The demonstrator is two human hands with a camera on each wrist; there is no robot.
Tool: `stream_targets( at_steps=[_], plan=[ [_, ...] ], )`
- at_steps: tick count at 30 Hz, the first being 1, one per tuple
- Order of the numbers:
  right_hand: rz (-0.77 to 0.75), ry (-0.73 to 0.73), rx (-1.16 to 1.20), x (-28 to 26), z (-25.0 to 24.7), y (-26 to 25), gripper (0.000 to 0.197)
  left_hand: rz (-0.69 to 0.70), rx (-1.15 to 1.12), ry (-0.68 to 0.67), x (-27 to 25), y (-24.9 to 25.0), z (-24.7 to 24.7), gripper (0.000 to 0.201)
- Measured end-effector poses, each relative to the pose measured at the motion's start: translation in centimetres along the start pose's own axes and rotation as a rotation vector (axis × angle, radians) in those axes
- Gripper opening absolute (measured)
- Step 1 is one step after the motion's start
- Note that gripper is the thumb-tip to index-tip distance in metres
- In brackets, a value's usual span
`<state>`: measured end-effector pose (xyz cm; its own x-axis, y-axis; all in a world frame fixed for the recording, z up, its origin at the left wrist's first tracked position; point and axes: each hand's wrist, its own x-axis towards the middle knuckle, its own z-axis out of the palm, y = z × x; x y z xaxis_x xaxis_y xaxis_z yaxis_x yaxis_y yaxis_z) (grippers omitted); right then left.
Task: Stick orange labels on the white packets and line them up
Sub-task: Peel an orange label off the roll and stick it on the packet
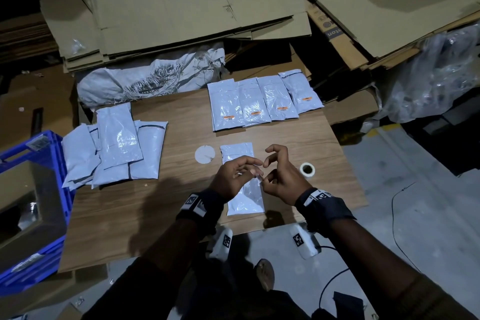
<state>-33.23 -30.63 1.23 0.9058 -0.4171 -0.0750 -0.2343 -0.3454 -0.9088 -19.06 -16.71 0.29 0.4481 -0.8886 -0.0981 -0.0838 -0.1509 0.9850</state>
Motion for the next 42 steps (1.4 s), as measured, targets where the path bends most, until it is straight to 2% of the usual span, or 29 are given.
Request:
stream_targets(
  at_steps=[4, 10, 19, 28, 37, 42],
  plan=[
    [0.024, -0.029, -0.029, 0.3, -0.1, 0.2, 0.074, 0.027, 0.037, -0.064, -0.4, 0.2, -0.2, 0.031],
    [0.021, -0.033, -0.027, 0.3, -0.2, 0.0, 0.072, 0.018, 0.089, 0.033, 0.0, -0.3, -0.3, 0.019],
    [-0.005, 0.01, 0.035, 0.0, -0.5, -0.1, 0.068, 0.049, 0.102, 0.114, -0.2, -0.9, 0.2, 0.013],
    [-0.047, 0.105, 0.035, 0.0, 0.1, 0.9, 0.051, 0.049, 0.108, 0.187, -0.6, -1.2, 0.2, 0.006],
    [-0.032, 0.146, 0.168, 0.9, 0.6, 1.9, 0.02, -0.066, -0.088, 0.282, -1.5, -1.5, 0.5, 0.015],
    [-0.006, 0.154, 0.166, 1.7, 0.8, 2.5, 0.019, -0.104, -0.112, 0.301, -1.5, -2.1, 0.1, 0.007]
  ],
)
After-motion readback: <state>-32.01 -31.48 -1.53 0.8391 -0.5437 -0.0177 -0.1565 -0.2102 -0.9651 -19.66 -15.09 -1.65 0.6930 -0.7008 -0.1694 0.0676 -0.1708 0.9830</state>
